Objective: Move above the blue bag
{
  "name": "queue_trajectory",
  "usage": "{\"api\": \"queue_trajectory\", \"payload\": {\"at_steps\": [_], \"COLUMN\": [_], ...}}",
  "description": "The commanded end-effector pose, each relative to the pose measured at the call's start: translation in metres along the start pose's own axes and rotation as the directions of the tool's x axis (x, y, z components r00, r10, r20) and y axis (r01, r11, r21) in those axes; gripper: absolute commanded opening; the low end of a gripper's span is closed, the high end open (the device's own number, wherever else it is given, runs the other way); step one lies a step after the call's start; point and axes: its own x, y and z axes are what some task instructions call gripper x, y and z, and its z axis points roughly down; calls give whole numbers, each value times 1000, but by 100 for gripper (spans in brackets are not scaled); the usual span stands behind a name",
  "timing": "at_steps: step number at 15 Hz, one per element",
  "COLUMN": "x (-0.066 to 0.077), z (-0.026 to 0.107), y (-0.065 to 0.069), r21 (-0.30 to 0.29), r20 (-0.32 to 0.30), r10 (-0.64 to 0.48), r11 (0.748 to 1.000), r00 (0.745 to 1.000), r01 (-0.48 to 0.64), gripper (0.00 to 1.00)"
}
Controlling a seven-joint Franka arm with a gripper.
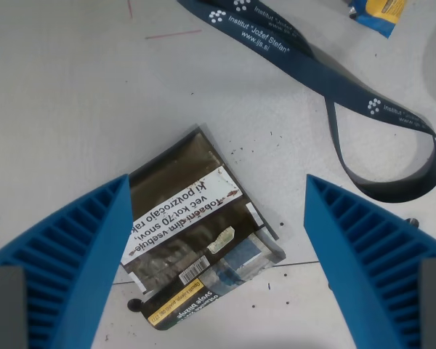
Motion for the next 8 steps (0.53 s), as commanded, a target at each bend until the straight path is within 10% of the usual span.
{"api": "queue_trajectory", "payload": {"at_steps": [1,8], "x": [0,1], "z": [-2,-1], "y": [0,1], "r21": [1,1], "r20": [-5,-7], "r10": [0,23], "r11": [1000,1000], "r00": [1000,1000], "r01": [0,-23], "gripper": [100,100]}}
